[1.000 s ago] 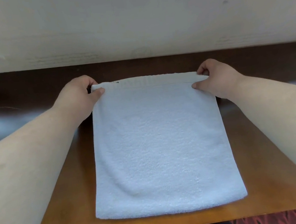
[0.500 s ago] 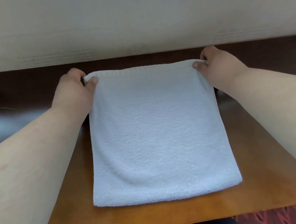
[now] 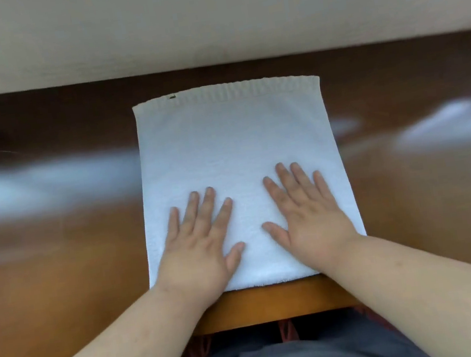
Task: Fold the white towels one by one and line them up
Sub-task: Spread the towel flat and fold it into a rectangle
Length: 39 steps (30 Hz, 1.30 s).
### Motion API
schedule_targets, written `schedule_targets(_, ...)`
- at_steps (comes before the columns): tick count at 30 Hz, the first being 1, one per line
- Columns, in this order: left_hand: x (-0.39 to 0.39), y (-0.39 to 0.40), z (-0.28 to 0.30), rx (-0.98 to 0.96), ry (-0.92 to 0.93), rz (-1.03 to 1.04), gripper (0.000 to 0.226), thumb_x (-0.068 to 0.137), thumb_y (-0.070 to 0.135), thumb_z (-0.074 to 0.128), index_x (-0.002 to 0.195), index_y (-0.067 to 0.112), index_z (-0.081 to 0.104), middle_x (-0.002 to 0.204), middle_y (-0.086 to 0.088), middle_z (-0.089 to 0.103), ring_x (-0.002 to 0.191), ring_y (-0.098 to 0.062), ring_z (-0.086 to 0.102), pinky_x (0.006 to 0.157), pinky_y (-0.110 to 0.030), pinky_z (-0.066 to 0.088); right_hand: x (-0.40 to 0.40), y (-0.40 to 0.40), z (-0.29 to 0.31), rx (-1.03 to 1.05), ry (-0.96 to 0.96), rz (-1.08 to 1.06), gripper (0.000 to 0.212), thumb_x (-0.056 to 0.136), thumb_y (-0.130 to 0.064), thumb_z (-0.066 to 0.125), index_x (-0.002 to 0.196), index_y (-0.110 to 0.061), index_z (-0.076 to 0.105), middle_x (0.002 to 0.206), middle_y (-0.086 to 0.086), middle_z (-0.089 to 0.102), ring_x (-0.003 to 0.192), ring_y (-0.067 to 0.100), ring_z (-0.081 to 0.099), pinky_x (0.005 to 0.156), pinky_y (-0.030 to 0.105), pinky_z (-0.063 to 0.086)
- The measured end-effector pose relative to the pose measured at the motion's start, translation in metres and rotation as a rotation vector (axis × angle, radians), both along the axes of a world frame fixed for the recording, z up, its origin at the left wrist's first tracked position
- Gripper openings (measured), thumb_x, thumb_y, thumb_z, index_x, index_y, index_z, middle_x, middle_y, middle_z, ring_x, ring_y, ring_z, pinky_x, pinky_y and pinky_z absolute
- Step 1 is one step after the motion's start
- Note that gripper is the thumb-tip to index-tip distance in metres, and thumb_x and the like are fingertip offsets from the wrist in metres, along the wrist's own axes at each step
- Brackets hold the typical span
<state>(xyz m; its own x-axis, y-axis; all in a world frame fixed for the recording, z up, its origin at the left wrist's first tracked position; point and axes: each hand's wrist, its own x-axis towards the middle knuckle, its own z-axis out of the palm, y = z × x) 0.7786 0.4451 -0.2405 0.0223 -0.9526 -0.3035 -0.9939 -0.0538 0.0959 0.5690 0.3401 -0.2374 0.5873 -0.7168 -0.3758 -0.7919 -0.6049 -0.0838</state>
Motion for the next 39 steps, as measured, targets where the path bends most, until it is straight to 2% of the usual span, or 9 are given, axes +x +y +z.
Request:
schedule_targets(3,0.031,-0.005,-0.001,0.047,-0.057,0.115,0.073,0.089,0.067,0.0,0.146,0.03,-0.027,0.156,-0.001,-0.03,0.144,-0.021,-0.029,0.117,-0.047,-0.014,-0.008,-0.009,0.002,0.001,0.039,-0.076,0.072,0.094,-0.065,-0.001,0.151,-0.028,-0.024,0.156,-0.002,-0.034,0.145,0.018,-0.033,0.119,0.047,-0.017)
schedule_targets(8,0.013,0.016,0.011,-0.005,0.03,-0.038,0.069,0.095,0.058,0.014,0.152,0.024,-0.005,0.162,-0.008,-0.007,0.149,-0.026,-0.01,0.12,-0.047,-0.002,-0.02,0.034,0.007,-0.027,-0.029,0.019,0.069,0.099,-0.058,0.013,0.157,-0.024,-0.003,0.164,0.001,-0.009,0.151,0.022,-0.018,0.12,0.05,-0.009)
schedule_targets(15,0.031,0.052,0.005,0.05,-0.045,-0.085,0.073,0.09,0.069,0.003,0.15,0.032,-0.017,0.159,-0.001,-0.021,0.147,-0.02,-0.021,0.119,-0.044,-0.011,-0.103,0.039,0.005,0.019,0.095,-0.188,0.077,0.084,-0.077,-0.009,0.14,-0.035,-0.042,0.152,-0.008,-0.039,0.142,0.009,-0.035,0.121,0.046,-0.01)
schedule_targets(17,0.034,0.059,0.014,0.028,0.016,-0.06,0.075,0.091,0.067,0.013,0.156,0.028,0.006,0.163,-0.006,0.0,0.15,-0.025,0.0,0.12,-0.045,0.003,-0.108,0.042,0.01,0.006,0.026,-0.222,0.085,0.089,-0.076,0.01,0.15,-0.031,-0.027,0.161,-0.007,-0.024,0.148,0.012,-0.023,0.122,0.046,-0.007)
schedule_targets(19,0.04,0.076,0.021,-0.102,0.13,-0.045,0.059,0.094,0.062,0.029,0.132,0.024,0.053,0.14,-0.008,0.049,0.128,-0.034,0.047,0.107,-0.048,0.036,-0.11,0.047,0.016,-0.076,-0.163,-0.209,0.076,0.092,-0.06,0.045,0.155,-0.022,0.026,0.159,0.0,0.029,0.147,0.022,0.02,0.121,0.045,0.011)
schedule_targets(22,0.047,0.101,0.025,-0.2,0.114,0.025,0.047,0.091,0.059,0.038,0.097,0.023,0.068,0.099,0.001,0.061,0.093,-0.03,0.059,0.075,-0.043,0.053,-0.121,0.056,0.016,-0.183,-0.344,-0.095,0.035,0.078,-0.033,0.081,0.109,-0.022,0.068,0.108,-0.003,0.061,0.105,0.028,0.057,0.096,0.043,0.044)
schedule_targets(27,0.042,0.095,0.03,-0.075,0.021,0.179,0.019,0.094,0.035,0.058,0.104,0.024,0.069,0.098,0.004,0.064,0.095,-0.024,0.054,0.075,-0.035,0.047,-0.129,0.046,0.019,-0.068,-0.195,-0.145,0.021,0.093,-0.031,0.066,0.113,-0.026,0.069,0.11,-0.004,0.064,0.103,0.024,0.054,0.09,0.036,0.041)
schedule_targets(34,0.034,0.102,0.035,-0.068,-0.066,0.048,0.017,0.094,0.033,0.059,0.102,0.021,0.068,0.095,0.0,0.065,0.09,-0.027,0.056,0.073,-0.04,0.048,-0.135,0.044,0.024,-0.092,-0.163,-0.076,0.018,0.096,-0.034,0.06,0.11,-0.025,0.068,0.107,-0.003,0.064,0.102,0.024,0.053,0.088,0.036,0.04)
schedule_targets(39,0.026,0.137,0.034,-0.064,0.068,0.122,0.05,0.076,0.041,0.079,0.117,0.017,0.064,0.112,-0.001,0.061,0.105,-0.028,0.054,0.09,-0.041,0.049,-0.156,0.072,0.021,-0.05,-0.271,-0.097,0.027,0.086,-0.031,0.074,0.11,-0.02,0.07,0.107,-0.001,0.064,0.106,0.026,0.054,0.094,0.039,0.044)
